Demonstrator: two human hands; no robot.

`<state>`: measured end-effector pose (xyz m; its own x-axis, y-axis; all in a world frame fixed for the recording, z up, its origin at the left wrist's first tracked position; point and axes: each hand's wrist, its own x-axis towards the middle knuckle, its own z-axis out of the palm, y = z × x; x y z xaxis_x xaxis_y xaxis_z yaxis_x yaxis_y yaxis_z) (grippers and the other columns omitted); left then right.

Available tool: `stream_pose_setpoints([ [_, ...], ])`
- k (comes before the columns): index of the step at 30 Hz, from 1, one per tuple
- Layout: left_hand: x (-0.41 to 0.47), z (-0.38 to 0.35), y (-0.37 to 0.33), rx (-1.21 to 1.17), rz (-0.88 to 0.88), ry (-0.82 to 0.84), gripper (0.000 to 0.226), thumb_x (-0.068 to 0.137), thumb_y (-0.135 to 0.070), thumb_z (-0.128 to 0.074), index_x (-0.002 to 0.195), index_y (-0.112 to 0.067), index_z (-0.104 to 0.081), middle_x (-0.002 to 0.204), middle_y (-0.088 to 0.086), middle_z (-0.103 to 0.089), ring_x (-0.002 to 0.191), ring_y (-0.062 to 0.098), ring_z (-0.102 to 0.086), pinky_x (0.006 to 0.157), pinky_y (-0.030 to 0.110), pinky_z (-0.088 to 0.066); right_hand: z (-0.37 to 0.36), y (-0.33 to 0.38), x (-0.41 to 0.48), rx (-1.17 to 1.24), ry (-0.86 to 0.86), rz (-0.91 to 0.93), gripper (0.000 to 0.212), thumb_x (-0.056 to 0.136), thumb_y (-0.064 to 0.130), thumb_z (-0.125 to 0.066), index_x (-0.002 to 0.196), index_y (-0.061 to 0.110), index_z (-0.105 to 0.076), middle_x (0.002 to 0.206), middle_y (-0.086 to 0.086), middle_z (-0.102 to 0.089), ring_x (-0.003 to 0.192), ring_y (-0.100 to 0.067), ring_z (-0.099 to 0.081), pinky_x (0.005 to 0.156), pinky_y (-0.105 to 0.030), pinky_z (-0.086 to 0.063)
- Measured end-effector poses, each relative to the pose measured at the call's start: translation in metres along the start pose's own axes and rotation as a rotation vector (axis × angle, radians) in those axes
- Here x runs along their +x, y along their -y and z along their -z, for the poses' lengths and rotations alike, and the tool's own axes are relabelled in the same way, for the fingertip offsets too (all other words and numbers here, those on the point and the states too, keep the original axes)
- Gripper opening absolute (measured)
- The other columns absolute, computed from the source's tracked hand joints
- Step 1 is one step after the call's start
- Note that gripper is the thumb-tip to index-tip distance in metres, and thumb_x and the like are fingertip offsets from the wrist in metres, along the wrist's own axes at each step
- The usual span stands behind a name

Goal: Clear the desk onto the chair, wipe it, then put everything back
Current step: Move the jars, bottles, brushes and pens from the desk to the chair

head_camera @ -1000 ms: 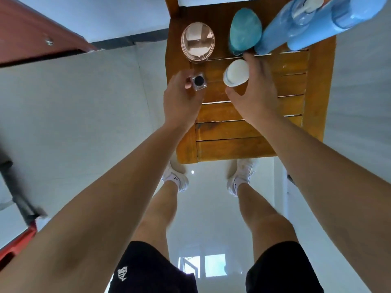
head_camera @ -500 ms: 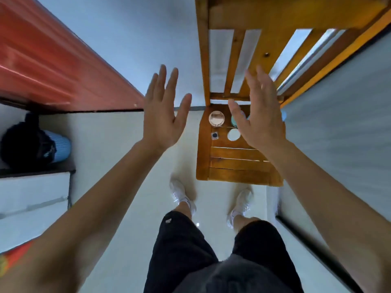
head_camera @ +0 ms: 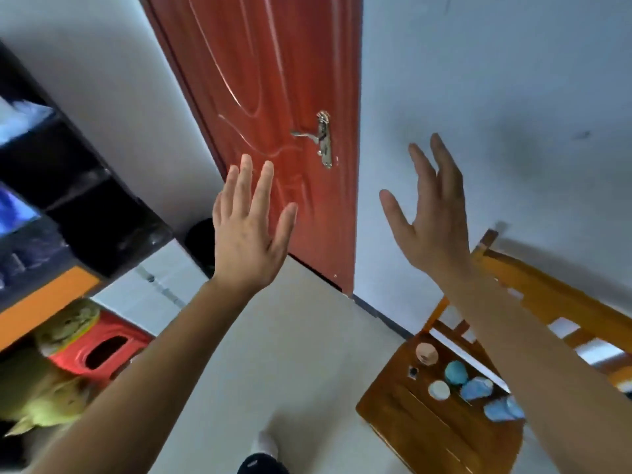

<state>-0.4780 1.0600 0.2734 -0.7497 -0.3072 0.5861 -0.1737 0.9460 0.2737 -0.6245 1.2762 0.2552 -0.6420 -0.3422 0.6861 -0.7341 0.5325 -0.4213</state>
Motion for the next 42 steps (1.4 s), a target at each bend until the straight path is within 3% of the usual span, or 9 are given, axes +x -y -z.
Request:
stream_pose_setpoints([
  [4,-0.003,0.071,0.077,0.048,0.104,-0.100,0.064,0.103,-0.050,-0.036,0.156,-0.017,-0.027,0.164,0.014,-0.018,0.153,0.031,-0.011,0.121,0.048,-0.017,-0.057,0.085,0.029,0.118,-0.051,0.152,0.062,0.100,0.043,-0.054,0.152,0.013,-0.038,0.160,-0.015,-0.027,0.147,-0.025,-0.029,0.118,-0.035,-0.029],
  [6,-0.009,0.107,0.126,0.099,0.140,-0.124,0.064,0.103,-0.052,-0.034,0.157,-0.020,-0.024,0.165,0.011,-0.015,0.153,0.028,-0.008,0.121,0.047,-0.015,-0.096,0.135,0.041,0.160,-0.042,0.228,0.062,0.099,0.041,-0.057,0.150,0.011,-0.040,0.160,-0.015,-0.028,0.146,-0.027,-0.031,0.119,-0.039,-0.031],
  [8,-0.021,0.143,0.181,0.151,0.198,-0.149,0.063,0.103,-0.052,-0.033,0.158,-0.021,-0.022,0.166,0.009,-0.013,0.154,0.026,-0.007,0.121,0.047,-0.015,-0.141,0.194,0.053,0.190,-0.002,0.277,0.063,0.099,0.043,-0.055,0.151,0.012,-0.038,0.160,-0.015,-0.026,0.147,-0.028,-0.030,0.118,-0.045,-0.031],
  [12,-0.062,0.208,0.290,0.261,0.338,-0.203,0.063,0.103,-0.051,-0.034,0.156,-0.020,-0.024,0.165,0.010,-0.016,0.153,0.027,-0.011,0.120,0.051,-0.020,-0.237,0.322,0.061,0.307,0.096,0.413,0.065,0.099,0.045,-0.053,0.152,0.011,-0.035,0.161,-0.018,-0.025,0.148,-0.031,-0.027,0.120,-0.044,-0.026],
  [19,-0.153,0.273,0.422,0.385,0.610,-0.209,0.067,0.100,-0.053,-0.033,0.155,-0.016,-0.029,0.164,0.012,-0.020,0.152,0.028,-0.015,0.117,0.052,-0.022,-0.360,0.490,0.030,0.461,0.359,0.620,0.066,0.100,0.044,-0.052,0.154,0.011,-0.033,0.162,-0.015,-0.024,0.148,-0.028,-0.027,0.119,-0.033,-0.021],
  [22,-0.172,0.280,0.466,0.416,0.705,-0.211,0.067,0.099,-0.054,-0.034,0.155,-0.017,-0.028,0.164,0.011,-0.019,0.152,0.028,-0.014,0.117,0.052,-0.022,-0.406,0.530,0.024,0.498,0.417,0.646,0.067,0.099,0.044,-0.053,0.154,0.011,-0.033,0.161,-0.016,-0.025,0.149,-0.028,-0.026,0.119,-0.037,-0.025],
  [28,-0.184,0.267,0.563,0.436,0.850,-0.137,0.066,0.101,-0.055,-0.035,0.157,-0.021,-0.023,0.165,0.008,-0.016,0.152,0.027,-0.012,0.118,0.051,-0.020,-0.513,0.580,0.020,0.535,0.534,0.686,0.067,0.097,0.049,-0.051,0.152,0.013,-0.035,0.157,-0.013,-0.034,0.145,-0.024,-0.032,0.116,-0.030,-0.025],
  [36,-0.153,0.235,0.714,0.427,1.089,0.094,0.068,0.101,-0.050,-0.042,0.158,-0.020,-0.020,0.166,0.007,-0.011,0.152,0.026,-0.010,0.119,0.049,-0.020,-0.686,0.609,0.060,0.312,0.936,0.570,0.075,0.098,0.052,-0.049,0.157,0.015,-0.023,0.160,-0.012,-0.026,0.146,-0.027,-0.028,0.114,-0.039,-0.035],
  [42,-0.143,0.217,0.780,0.352,1.228,0.138,0.067,0.100,-0.050,-0.045,0.157,-0.021,-0.024,0.166,0.005,-0.014,0.152,0.025,-0.011,0.117,0.050,-0.022,-0.776,0.640,0.087,0.250,1.072,0.523,0.073,0.097,0.052,-0.052,0.155,0.015,-0.026,0.153,-0.010,-0.035,0.137,-0.027,-0.039,0.103,-0.039,-0.043],
])
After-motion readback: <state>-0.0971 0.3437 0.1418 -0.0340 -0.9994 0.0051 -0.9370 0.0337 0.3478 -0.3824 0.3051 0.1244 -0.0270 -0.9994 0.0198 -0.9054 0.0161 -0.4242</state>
